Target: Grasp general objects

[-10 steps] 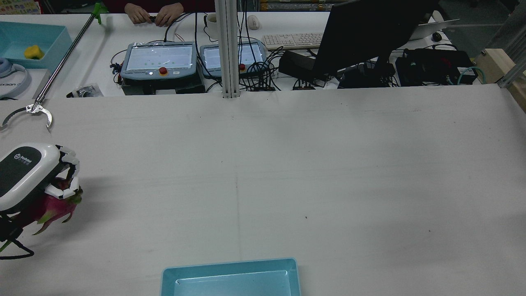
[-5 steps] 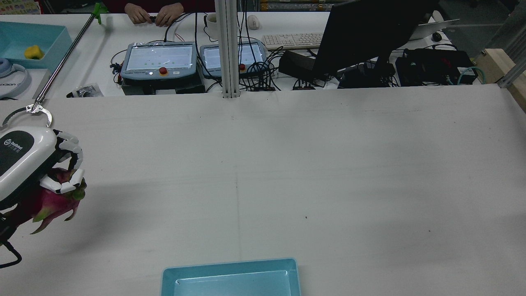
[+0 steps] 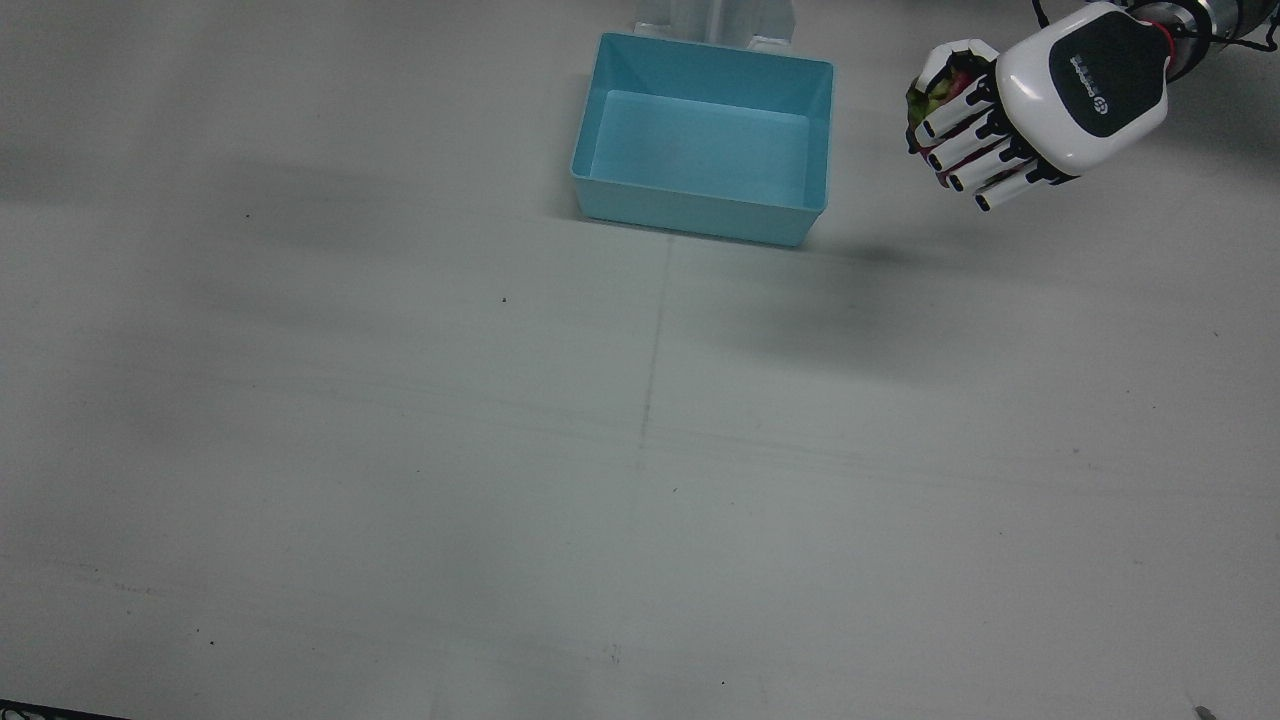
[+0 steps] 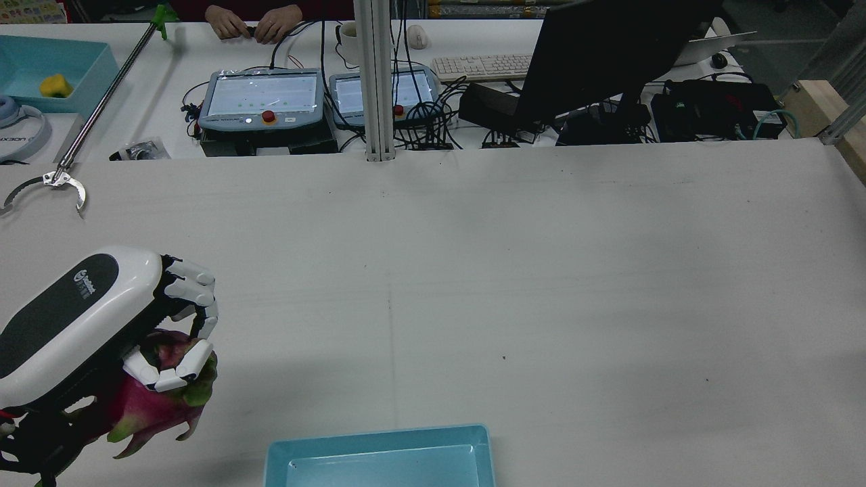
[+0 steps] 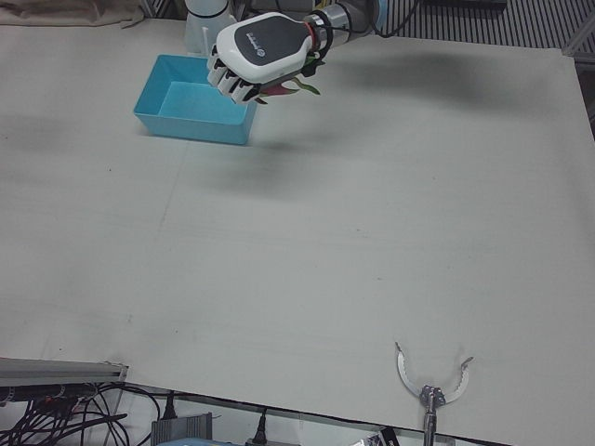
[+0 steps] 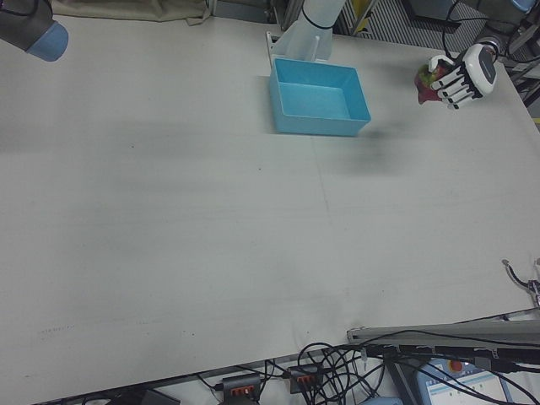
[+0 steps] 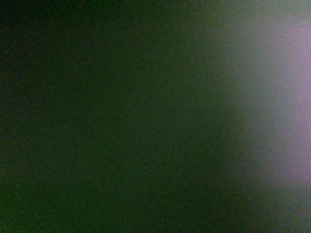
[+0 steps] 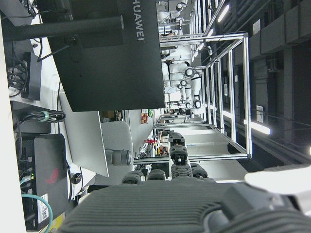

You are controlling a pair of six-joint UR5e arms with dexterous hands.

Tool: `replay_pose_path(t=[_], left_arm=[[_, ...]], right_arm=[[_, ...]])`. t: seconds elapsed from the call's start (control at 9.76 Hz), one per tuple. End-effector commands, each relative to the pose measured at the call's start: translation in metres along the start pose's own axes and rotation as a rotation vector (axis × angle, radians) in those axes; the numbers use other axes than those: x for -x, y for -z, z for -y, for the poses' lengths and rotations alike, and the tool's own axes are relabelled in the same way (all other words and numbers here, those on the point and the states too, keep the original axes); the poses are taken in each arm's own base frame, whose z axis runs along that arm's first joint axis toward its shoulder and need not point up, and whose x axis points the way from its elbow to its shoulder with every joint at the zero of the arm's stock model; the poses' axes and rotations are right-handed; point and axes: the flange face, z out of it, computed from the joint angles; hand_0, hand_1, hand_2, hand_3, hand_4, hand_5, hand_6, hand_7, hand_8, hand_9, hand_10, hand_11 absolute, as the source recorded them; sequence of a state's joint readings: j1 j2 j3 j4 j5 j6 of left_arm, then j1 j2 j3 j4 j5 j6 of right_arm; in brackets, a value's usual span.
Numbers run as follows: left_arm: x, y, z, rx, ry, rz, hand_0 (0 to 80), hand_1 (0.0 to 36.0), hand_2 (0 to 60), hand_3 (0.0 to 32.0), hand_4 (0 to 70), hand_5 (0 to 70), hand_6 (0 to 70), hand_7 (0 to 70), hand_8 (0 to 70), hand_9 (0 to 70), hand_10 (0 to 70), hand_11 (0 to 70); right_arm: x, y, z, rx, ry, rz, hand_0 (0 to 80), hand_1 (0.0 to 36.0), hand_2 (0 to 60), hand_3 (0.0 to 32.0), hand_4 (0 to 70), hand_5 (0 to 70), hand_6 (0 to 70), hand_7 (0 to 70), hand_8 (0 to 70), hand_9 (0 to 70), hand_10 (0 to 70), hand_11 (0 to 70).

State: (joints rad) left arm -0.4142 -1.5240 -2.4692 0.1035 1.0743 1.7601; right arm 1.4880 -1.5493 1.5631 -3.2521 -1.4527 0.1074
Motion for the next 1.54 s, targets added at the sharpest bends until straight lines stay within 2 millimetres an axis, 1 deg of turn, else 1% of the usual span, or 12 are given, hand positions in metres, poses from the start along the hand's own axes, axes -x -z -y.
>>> replay_pose_path(t=[0.0,0.2,0.31,0.51,0.61,0.72,0.82,0.92,1.02,1.13,1.23,1.43], left_arm=[[-0.039,-0.028,-0.102,0.098,0.109,-0.041,41.4,7.1,60.0,0.0,70.0,54.2,70.0,70.0,70.0,70.0,70.0,70.0],[-0.081,-0.055,-0.171,0.169,0.081,-0.039,42.3,6.5,60.0,0.0,70.0,52.3,70.0,70.0,70.0,70.0,70.0,70.0],[-0.089,-0.076,-0.187,0.17,0.077,-0.034,42.2,6.4,60.0,0.0,70.0,51.7,70.0,70.0,70.0,70.0,70.0,70.0],[-0.07,-0.085,-0.202,0.181,0.14,0.011,40.0,3.2,60.0,0.0,70.0,47.1,70.0,70.0,70.0,70.0,70.0,70.0],[-0.064,-0.088,-0.209,0.19,0.151,0.027,34.9,0.0,54.4,0.0,70.0,37.1,70.0,70.0,70.0,70.0,70.0,70.0],[-0.063,-0.088,-0.209,0.191,0.148,0.03,18.5,0.0,2.8,0.0,70.0,9.4,56.3,44.9,40.6,33.5,70.0,70.0],[-0.062,-0.088,-0.209,0.191,0.148,0.03,22.1,0.0,0.0,0.0,32.8,0.0,21.0,14.1,16.2,3.2,62.3,70.0],[-0.063,-0.088,-0.21,0.192,0.149,0.03,27.8,0.0,0.0,0.0,0.8,0.0,3.7,2.1,5.9,0.0,27.0,38.8],[-0.063,-0.088,-0.21,0.193,0.147,0.029,29.7,0.0,0.0,0.6,0.0,0.0,0.0,0.0,3.0,0.0,16.0,23.5],[-0.062,-0.087,-0.211,0.193,0.147,0.03,30.7,0.0,0.0,6.6,0.0,0.0,0.0,0.0,1.1,0.0,11.8,17.3],[-0.062,-0.087,-0.211,0.195,0.147,0.029,31.7,0.0,0.0,8.8,0.0,0.0,0.0,0.0,0.5,0.0,9.4,13.8],[-0.062,-0.087,-0.211,0.195,0.141,0.03,32.2,0.0,0.0,8.8,0.0,0.0,0.0,0.0,0.0,0.0,6.0,8.8]], right_arm=[[0.0,0.0,0.0,0.0,0.0,0.0,0.0,0.0,0.0,0.0,0.0,0.0,0.0,0.0,0.0,0.0,0.0,0.0],[0.0,0.0,0.0,0.0,0.0,0.0,0.0,0.0,0.0,0.0,0.0,0.0,0.0,0.0,0.0,0.0,0.0,0.0],[0.0,0.0,0.0,0.0,0.0,0.0,0.0,0.0,0.0,0.0,0.0,0.0,0.0,0.0,0.0,0.0,0.0,0.0],[0.0,0.0,0.0,0.0,0.0,0.0,0.0,0.0,0.0,0.0,0.0,0.0,0.0,0.0,0.0,0.0,0.0,0.0],[0.0,0.0,0.0,0.0,0.0,0.0,0.0,0.0,0.0,0.0,0.0,0.0,0.0,0.0,0.0,0.0,0.0,0.0],[0.0,0.0,0.0,0.0,0.0,0.0,0.0,0.0,0.0,0.0,0.0,0.0,0.0,0.0,0.0,0.0,0.0,0.0],[0.0,0.0,0.0,0.0,0.0,0.0,0.0,0.0,0.0,0.0,0.0,0.0,0.0,0.0,0.0,0.0,0.0,0.0],[0.0,0.0,0.0,0.0,0.0,0.0,0.0,0.0,0.0,0.0,0.0,0.0,0.0,0.0,0.0,0.0,0.0,0.0],[0.0,0.0,0.0,0.0,0.0,0.0,0.0,0.0,0.0,0.0,0.0,0.0,0.0,0.0,0.0,0.0,0.0,0.0],[0.0,0.0,0.0,0.0,0.0,0.0,0.0,0.0,0.0,0.0,0.0,0.0,0.0,0.0,0.0,0.0,0.0,0.0],[0.0,0.0,0.0,0.0,0.0,0.0,0.0,0.0,0.0,0.0,0.0,0.0,0.0,0.0,0.0,0.0,0.0,0.0],[0.0,0.0,0.0,0.0,0.0,0.0,0.0,0.0,0.0,0.0,0.0,0.0,0.0,0.0,0.0,0.0,0.0,0.0]])
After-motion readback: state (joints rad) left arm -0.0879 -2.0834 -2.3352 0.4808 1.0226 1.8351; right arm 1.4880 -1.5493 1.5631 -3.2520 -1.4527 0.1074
